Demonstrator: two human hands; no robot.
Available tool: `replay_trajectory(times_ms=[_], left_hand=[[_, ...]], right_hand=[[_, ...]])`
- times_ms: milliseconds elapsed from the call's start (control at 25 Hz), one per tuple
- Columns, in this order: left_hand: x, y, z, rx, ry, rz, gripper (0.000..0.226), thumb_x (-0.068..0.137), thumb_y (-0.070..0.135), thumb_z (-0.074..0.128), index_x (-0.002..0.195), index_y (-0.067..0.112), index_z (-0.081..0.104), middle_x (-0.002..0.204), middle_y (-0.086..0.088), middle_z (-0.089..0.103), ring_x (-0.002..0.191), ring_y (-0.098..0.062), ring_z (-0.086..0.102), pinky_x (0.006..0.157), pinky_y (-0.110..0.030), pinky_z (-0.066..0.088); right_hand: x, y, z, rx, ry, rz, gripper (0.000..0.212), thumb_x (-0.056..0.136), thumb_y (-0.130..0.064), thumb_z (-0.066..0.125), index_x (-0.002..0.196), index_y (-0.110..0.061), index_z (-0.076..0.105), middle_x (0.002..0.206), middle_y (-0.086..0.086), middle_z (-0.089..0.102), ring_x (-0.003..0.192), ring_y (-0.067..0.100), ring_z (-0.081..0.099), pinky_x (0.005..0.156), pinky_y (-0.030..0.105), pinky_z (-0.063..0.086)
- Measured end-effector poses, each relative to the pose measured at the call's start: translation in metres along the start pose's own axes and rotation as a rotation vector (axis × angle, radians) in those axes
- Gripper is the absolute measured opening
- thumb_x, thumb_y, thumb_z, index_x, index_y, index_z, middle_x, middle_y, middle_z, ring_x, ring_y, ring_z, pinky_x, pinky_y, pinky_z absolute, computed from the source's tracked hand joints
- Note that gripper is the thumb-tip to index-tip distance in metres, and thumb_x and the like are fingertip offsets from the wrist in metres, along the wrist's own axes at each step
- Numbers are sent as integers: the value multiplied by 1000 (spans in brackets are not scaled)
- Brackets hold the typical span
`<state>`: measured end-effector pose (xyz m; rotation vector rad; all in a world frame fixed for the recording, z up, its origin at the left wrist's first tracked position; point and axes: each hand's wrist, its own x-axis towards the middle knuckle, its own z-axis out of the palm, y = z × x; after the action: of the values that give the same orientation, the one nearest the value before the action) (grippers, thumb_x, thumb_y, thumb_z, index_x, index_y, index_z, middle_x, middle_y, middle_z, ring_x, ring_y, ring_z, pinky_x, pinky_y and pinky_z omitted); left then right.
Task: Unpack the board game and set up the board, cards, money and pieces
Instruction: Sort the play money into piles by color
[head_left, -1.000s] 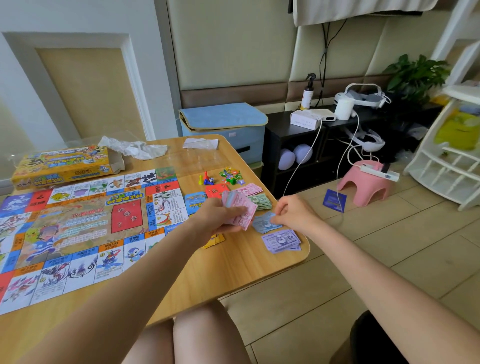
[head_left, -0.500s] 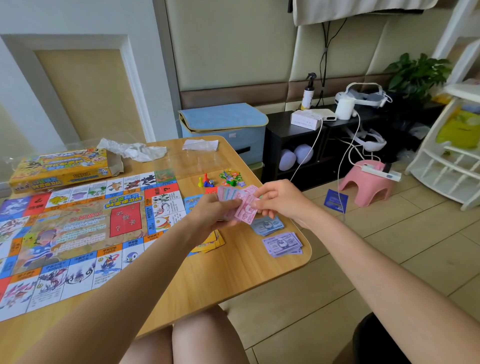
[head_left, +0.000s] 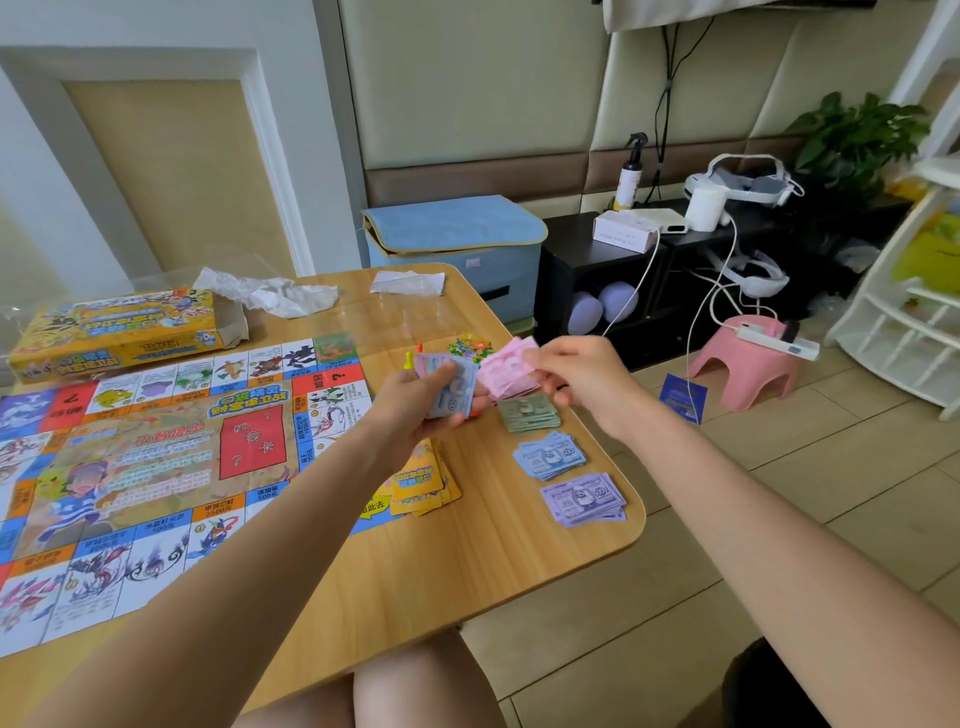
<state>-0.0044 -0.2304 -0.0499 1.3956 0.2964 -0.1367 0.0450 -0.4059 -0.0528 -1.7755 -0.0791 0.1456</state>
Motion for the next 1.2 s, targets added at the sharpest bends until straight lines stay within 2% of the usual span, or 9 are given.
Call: replay_trajectory(times_ms=[120, 240, 400, 560, 680, 800, 920, 1040, 1200], left_hand=[[4, 2, -12, -21, 25, -9, 15, 97, 18, 48, 86, 11, 56, 53, 5, 68, 46, -4, 64, 42, -13, 48], [6, 1, -19, -19, 29, -23, 15, 97, 18, 47, 86, 12, 55, 51, 6, 66, 46, -3, 64, 44, -13, 49], [12, -2, -21, -2, -8, -41, 14, 97, 19, 49, 90, 11, 57, 57, 4, 69, 51, -5, 66, 44, -13, 49], [14, -6, -17, 25, -34, -56, 12, 94, 18, 54, 99, 7, 58, 65, 3, 71, 55, -7, 68, 40, -14, 46], [18, -8, -16, 80, -31, -61, 24, 90, 19, 60, 110, 6, 56, 78, -3, 70, 57, -7, 68, 39, -13, 43], [17, -9, -12, 135, -85, -64, 23, 89, 15, 61, 110, 6, 58, 81, -7, 71, 61, -6, 67, 41, -12, 43], [13, -8, -9, 82, -152, -72, 21, 91, 8, 57, 112, 6, 59, 86, -6, 70, 69, -8, 68, 46, -12, 48], [8, -9, -7, 2, -148, -90, 25, 91, 7, 55, 116, 4, 56, 92, -8, 66, 70, -11, 67, 48, -16, 51], [-1, -11, 0, 47, -144, -95, 19, 90, 6, 58, 109, 5, 56, 85, -10, 66, 55, -10, 67, 45, -17, 51]], right_hand=[[25, 4, 1, -2, 176, 60, 13, 85, -12, 66, 74, -7, 62, 62, 2, 54, 47, 8, 40, 37, 15, 29], [46, 16, 15, -211, 220, 101, 18, 82, -17, 69, 66, -12, 61, 65, 4, 60, 55, 14, 49, 45, 21, 35], [58, 27, 31, -738, 209, 142, 22, 81, -30, 70, 84, -8, 64, 96, 11, 66, 90, 30, 62, 67, 28, 42], [49, 19, 33, -1014, 212, 84, 33, 84, -38, 66, 98, -8, 61, 108, 11, 61, 97, 34, 60, 68, 32, 42], [40, 5, 32, -783, 306, -72, 34, 87, -39, 61, 92, -6, 60, 91, 5, 60, 84, 25, 58, 65, 30, 39], [25, -11, 35, -404, 13, -73, 35, 87, -33, 64, 92, 2, 65, 73, 3, 58, 64, 16, 52, 60, 28, 41], [13, -15, 34, -330, -257, 35, 18, 84, -12, 68, 96, 1, 63, 73, 12, 66, 58, 15, 58, 54, 22, 46], [8, -12, 25, -303, -209, 27, 19, 80, -3, 70, 98, -1, 63, 76, 16, 64, 55, 15, 53, 54, 21, 46], [-6, -12, 12, -305, -249, 39, 25, 82, 4, 64, 105, -5, 62, 75, 17, 61, 52, 15, 49, 49, 18, 44]])
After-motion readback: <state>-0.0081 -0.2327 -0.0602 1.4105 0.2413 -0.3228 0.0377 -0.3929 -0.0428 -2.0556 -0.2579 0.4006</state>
